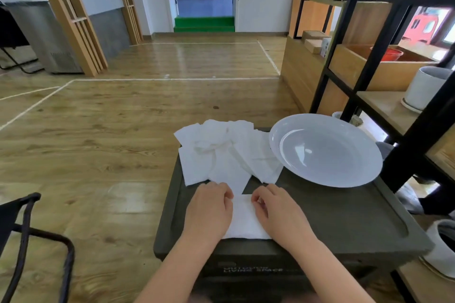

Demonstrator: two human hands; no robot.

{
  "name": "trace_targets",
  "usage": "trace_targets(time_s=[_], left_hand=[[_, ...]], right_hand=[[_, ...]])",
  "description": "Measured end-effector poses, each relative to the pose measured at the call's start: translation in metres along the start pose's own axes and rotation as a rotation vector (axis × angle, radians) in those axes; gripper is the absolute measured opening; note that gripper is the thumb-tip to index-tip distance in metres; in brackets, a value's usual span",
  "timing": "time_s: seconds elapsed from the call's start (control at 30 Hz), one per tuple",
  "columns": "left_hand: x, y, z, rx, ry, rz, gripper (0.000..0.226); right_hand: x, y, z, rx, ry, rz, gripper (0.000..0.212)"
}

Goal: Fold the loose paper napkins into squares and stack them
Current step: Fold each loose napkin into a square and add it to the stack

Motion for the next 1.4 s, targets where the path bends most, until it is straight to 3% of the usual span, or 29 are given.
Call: trace_targets(time_s=[0.13,0.23,0.33,0.43,0.57,0.73,0.87,0.93,1.03,1.13,1.2,1.27,1.33,1.4], left_hand=[[-0.04,0.009,0.022,0.043,0.145,0.141,0.024],[-0.062,0.0,0.015,-0.075,-0.019,0.326,0.035],[-0.067,-0.005,0.003,-0.074,-0.148,0.392,0.034],[-0.062,-0.005,0.001,-0.012,-0.12,0.381,0.027],[-0.053,0.001,0.02,0.126,0.064,0.258,0.011],[-0.038,0.017,0.057,0.259,0.195,0.069,0.015],[-0.024,0.022,0.079,0.462,0.173,-0.014,0.012],[-0.02,0.022,0.082,0.528,0.141,-0.014,0.01],[-0.017,0.018,0.08,0.697,0.049,0.063,0.011],[-0.017,0.011,0.073,0.896,-0.053,0.142,0.02],[-0.022,0.003,0.066,0.922,-0.071,0.231,0.016],[-0.028,-0.005,0.059,0.918,-0.076,0.343,0.016],[-0.033,-0.01,0.057,0.821,-0.045,0.415,0.035],[-0.035,-0.011,0.059,0.697,-0.019,0.358,0.059]], right_hand=[[0.0,0.002,0.0,-0.054,0.021,-0.006,0.012],[0.001,0.003,0.001,-0.086,0.04,-0.004,0.011],[0.001,0.004,0.001,-0.104,0.054,0.0,0.01],[0.002,0.005,0.0,-0.114,0.062,-0.001,0.01],[0.003,0.005,0.0,-0.135,0.069,-0.007,0.009],[0.003,0.005,0.012,-0.246,0.16,-0.121,0.01],[-0.003,0.004,0.027,-0.458,0.365,-0.224,0.023],[-0.012,-0.002,0.03,-0.518,0.316,-0.223,0.037],[-0.024,-0.014,0.031,-0.34,0.213,-0.077,0.069],[-0.031,-0.021,0.033,-0.186,0.297,0.018,0.047],[-0.035,-0.02,0.034,-0.146,0.36,-0.002,0.022],[-0.041,-0.019,0.036,-0.123,0.372,-0.009,0.013],[-0.047,-0.019,0.041,-0.115,0.377,-0.002,0.011],[-0.055,-0.019,0.048,-0.097,0.376,0.001,0.013]])
Point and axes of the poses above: each hand's wrist, its own x-axis away from the middle knuckle, its own z-axis out of the back of the hand, y = z × x, the point moved 4 cm from there along -x, towards the middle knuckle, and after that the axes turned 15 degrees about z, right-handed, at the moved point
